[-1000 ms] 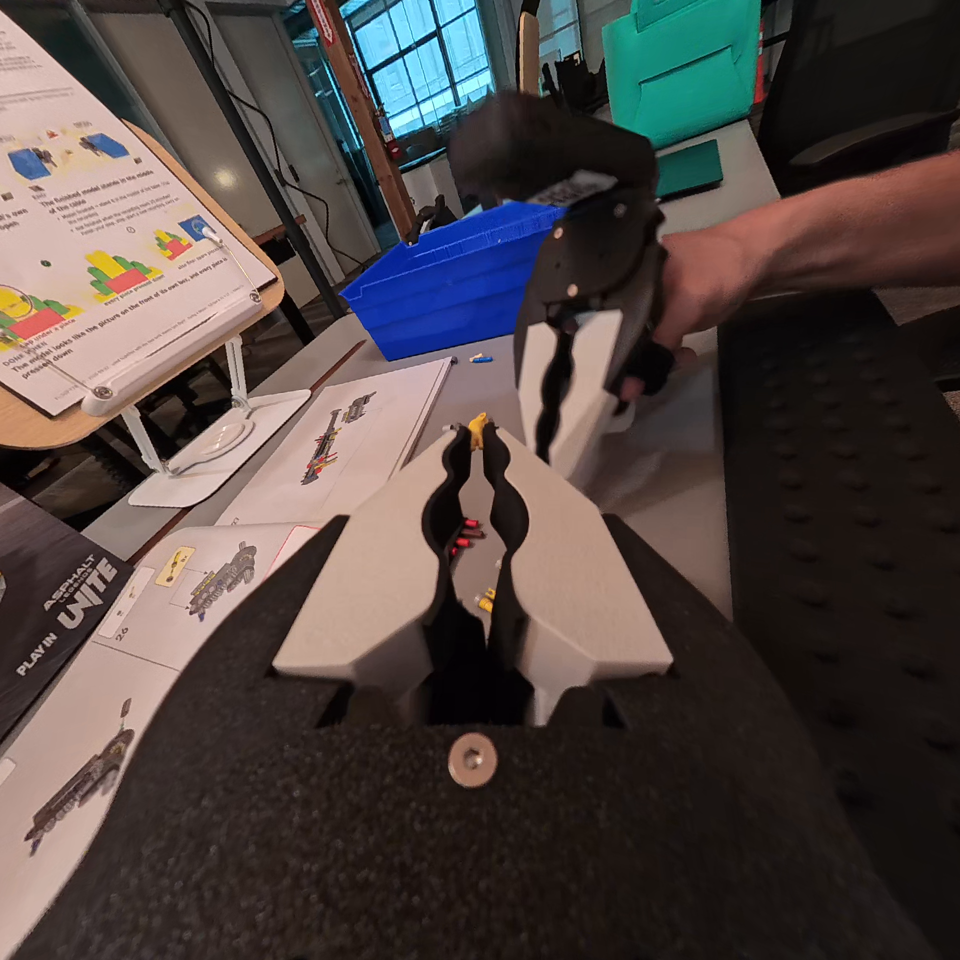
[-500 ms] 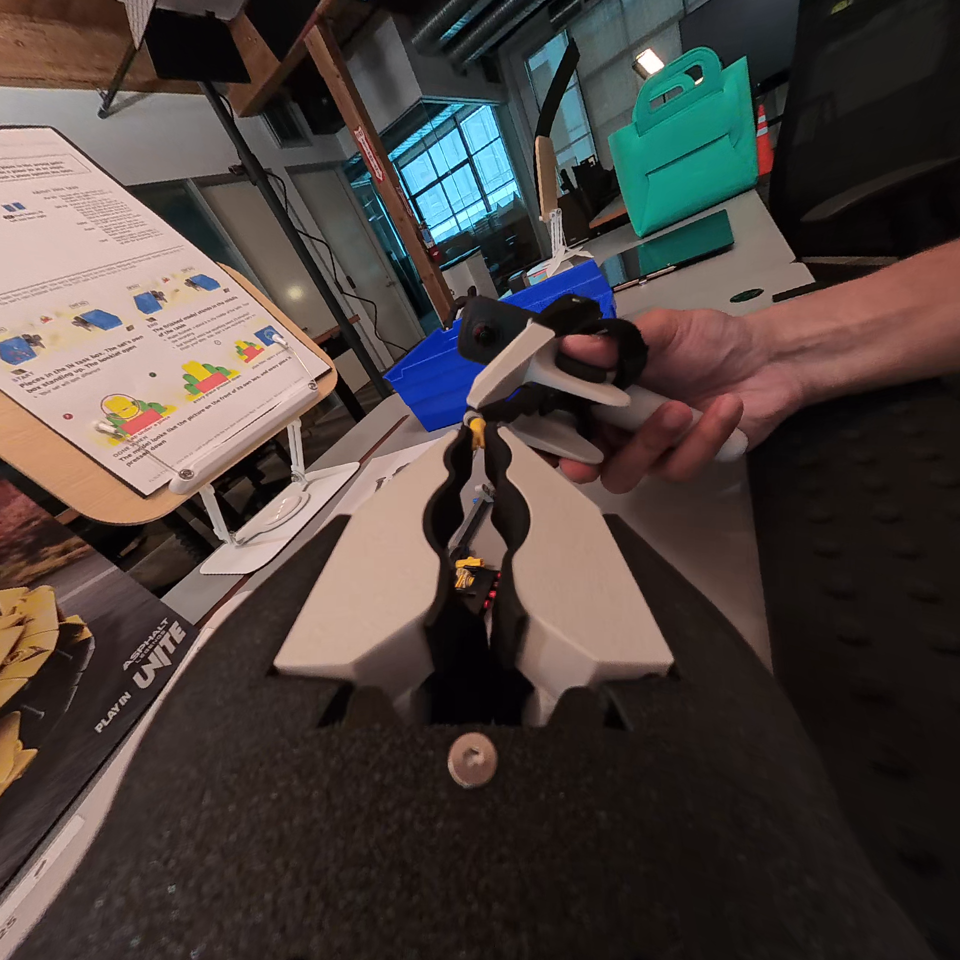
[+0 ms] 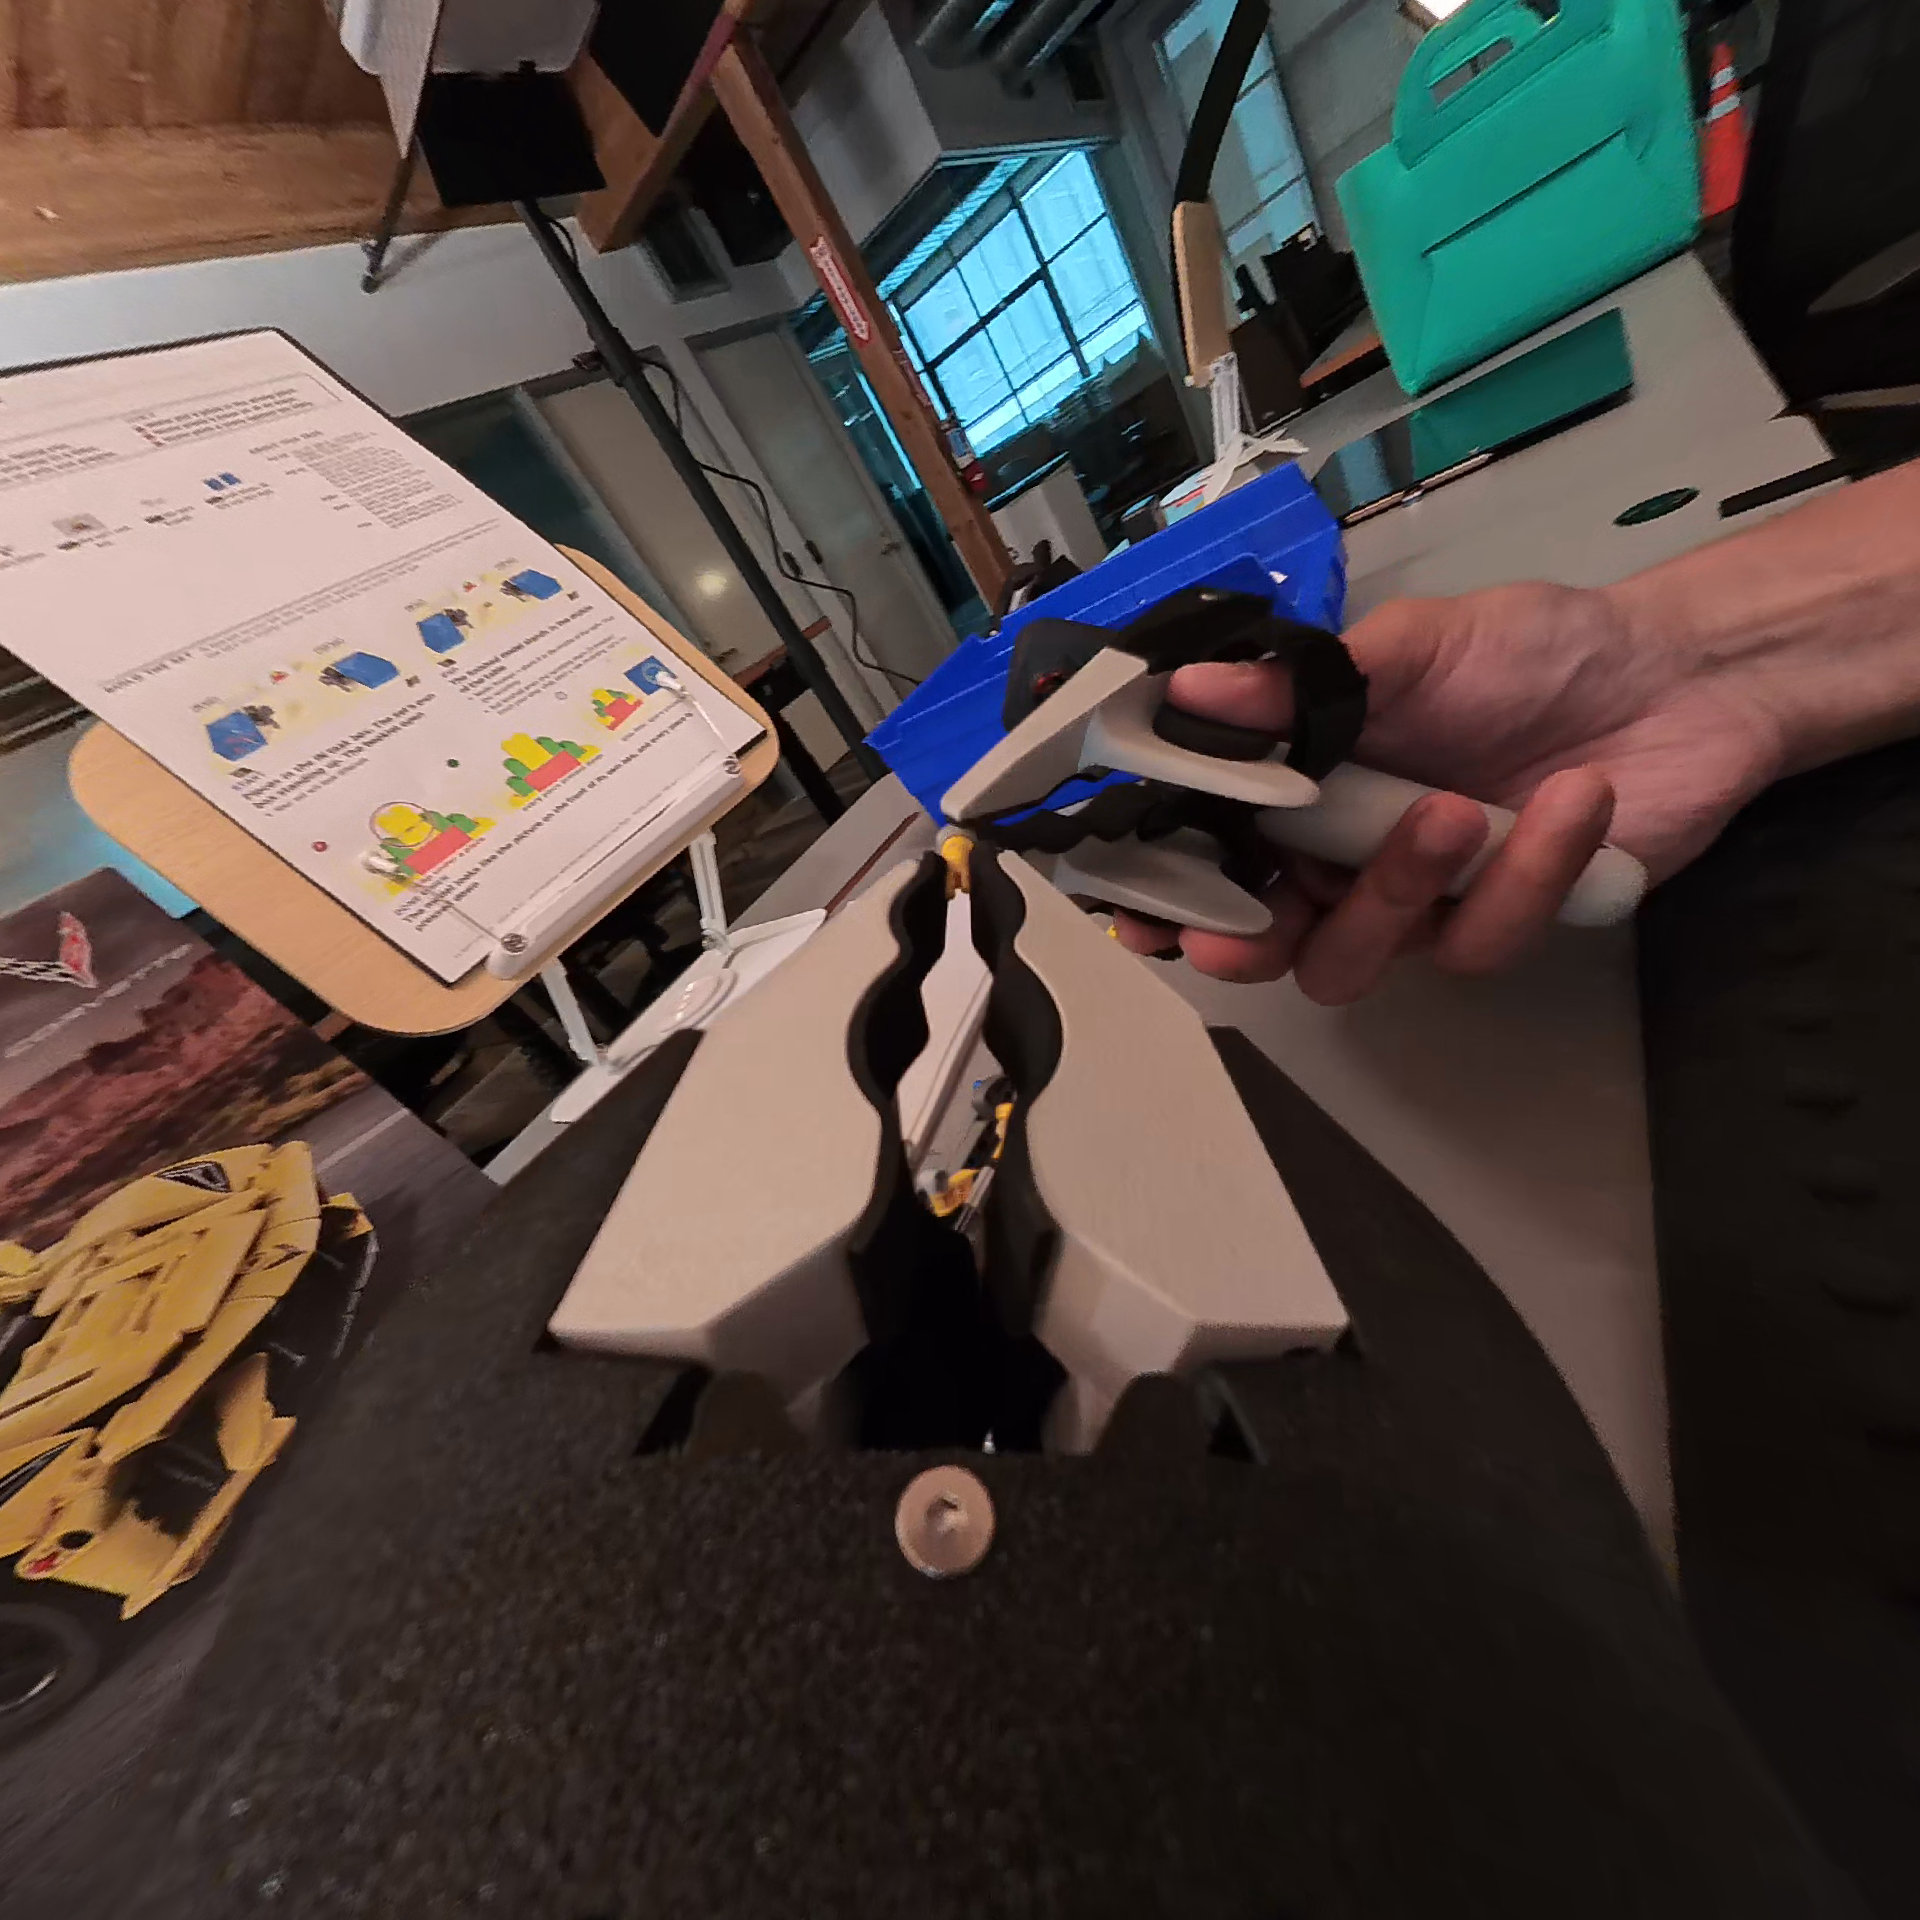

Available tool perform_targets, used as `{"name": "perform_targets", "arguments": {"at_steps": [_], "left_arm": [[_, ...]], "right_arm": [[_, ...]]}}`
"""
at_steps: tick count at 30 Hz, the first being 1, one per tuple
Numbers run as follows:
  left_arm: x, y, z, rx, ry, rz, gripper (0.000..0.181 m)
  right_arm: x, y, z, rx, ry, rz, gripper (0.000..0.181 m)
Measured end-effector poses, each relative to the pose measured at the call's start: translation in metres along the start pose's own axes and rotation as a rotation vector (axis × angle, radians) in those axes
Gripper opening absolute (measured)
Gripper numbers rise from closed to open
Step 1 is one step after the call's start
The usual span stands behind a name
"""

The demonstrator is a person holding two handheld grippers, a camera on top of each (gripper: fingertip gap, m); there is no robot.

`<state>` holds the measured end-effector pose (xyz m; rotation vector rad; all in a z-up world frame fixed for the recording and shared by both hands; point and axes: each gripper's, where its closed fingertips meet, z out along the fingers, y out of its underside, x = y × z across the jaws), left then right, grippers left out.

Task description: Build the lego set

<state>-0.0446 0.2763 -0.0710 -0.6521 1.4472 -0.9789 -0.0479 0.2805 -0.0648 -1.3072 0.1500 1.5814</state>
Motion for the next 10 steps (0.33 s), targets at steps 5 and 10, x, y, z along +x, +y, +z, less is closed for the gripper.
{"name": "perform_targets", "arguments": {"at_steps": [5, 10], "left_arm": [[-0.0027, 0.0008, 0.0008, -0.017, -0.045, 0.012, 0.004], [-0.0045, -0.0024, 0.0003, -0.009, -0.087, 0.029, 0.004]], "right_arm": [[0.0011, -0.0019, 0.0013, 0.019, 0.018, -0.037, 0.006], [-0.0019, -0.0025, 0.0038, 0.039, 0.010, -0.064, 0.006]]}}
